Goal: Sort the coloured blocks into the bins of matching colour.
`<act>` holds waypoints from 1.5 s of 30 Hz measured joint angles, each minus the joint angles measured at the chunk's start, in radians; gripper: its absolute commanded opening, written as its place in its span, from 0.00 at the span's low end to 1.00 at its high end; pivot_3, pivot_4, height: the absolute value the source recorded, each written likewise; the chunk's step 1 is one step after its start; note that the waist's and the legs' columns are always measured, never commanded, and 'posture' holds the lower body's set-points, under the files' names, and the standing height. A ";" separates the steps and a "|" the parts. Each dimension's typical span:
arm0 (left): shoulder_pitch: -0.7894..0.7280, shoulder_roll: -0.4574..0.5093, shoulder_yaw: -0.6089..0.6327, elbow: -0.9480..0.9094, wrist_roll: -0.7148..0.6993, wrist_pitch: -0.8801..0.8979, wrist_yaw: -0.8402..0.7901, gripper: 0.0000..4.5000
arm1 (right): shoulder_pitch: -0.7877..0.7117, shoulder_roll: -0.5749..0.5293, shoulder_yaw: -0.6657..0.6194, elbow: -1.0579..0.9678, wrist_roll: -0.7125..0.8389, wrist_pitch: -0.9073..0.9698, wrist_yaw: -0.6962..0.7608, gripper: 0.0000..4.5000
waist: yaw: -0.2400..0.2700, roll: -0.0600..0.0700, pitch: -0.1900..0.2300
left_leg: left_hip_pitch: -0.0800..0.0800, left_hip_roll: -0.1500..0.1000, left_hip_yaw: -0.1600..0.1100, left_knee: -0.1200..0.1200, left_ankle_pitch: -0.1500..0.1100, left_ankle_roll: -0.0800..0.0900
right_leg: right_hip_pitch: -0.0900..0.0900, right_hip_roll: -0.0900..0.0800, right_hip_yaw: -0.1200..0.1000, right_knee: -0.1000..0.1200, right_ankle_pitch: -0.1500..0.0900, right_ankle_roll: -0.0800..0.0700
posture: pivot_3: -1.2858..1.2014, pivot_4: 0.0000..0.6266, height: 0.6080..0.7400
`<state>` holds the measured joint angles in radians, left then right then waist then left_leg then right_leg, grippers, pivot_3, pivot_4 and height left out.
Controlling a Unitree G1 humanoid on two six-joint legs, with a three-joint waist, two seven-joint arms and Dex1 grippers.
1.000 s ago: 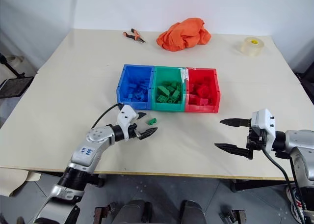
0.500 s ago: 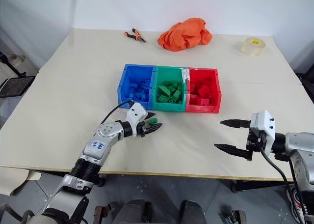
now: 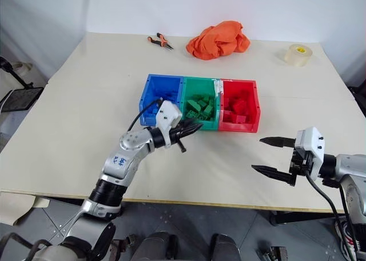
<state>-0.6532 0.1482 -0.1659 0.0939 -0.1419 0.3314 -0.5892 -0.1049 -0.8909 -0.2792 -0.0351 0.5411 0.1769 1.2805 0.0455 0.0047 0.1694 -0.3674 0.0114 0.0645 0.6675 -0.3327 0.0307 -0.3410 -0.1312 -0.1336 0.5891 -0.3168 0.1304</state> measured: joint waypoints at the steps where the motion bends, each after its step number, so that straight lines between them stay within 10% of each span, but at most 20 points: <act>1: -0.018 -0.010 0.006 0.011 0.001 -0.004 0.016 0.08 | 0.001 0.000 0.000 0.000 0.000 0.000 -0.003 1.00 | 0.000 0.000 0.000 | 0.000 0.000 0.001 0.000 0.000 0.000 | 0.000 0.000 0.000 0.000 0.000 0.000 | 0.52 0.24 1.00; 15: -0.237 -0.054 0.086 0.367 0.037 -0.211 0.126 0.99 | 0.011 0.012 -0.001 -0.004 0.000 0.002 -0.029 1.00 | 0.005 -0.001 0.001 | -0.001 -0.001 0.001 -0.001 0.000 0.001 | -0.001 0.000 -0.001 -0.001 0.000 0.001 | 0.52 0.24 1.00; 22: -0.102 0.022 0.068 0.173 -0.019 -0.148 -0.031 1.00 | -0.011 0.021 0.011 -0.002 -0.001 0.003 -0.027 1.00 | -0.003 -0.001 0.001 | 0.000 0.000 0.001 -0.001 0.000 0.000 | -0.001 0.001 0.000 0.000 0.000 0.001 | 0.52 0.24 1.00; 33: 0.437 0.457 0.247 -0.335 -0.271 0.098 -0.310 1.00 | -0.093 0.025 0.063 0.052 -0.003 0.006 0.030 1.00 | -0.022 -0.001 0.000 | 0.000 0.002 -0.002 -0.001 0.001 0.000 | 0.000 0.000 0.003 0.000 0.000 0.000 | 0.52 0.24 1.00; 45: 0.730 0.739 0.597 -0.183 -0.319 0.076 -0.493 1.00 | -0.247 0.029 0.134 0.207 -0.046 -0.023 0.118 1.00 | -0.025 0.001 0.001 | 0.000 0.002 -0.004 -0.003 -0.001 -0.002 | -0.001 -0.007 0.005 0.000 -0.001 -0.003 | 0.52 0.24 1.00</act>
<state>0.0770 0.8876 0.4308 -0.0892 -0.4613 0.4075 -1.0821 -0.3521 -0.8614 -0.1453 0.1719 0.4946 0.1536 1.3981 0.0203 0.0057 0.1706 -0.3674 0.0133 0.0605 0.6647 -0.3341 0.0290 -0.3421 -0.1384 -0.1290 0.5894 -0.3182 0.1278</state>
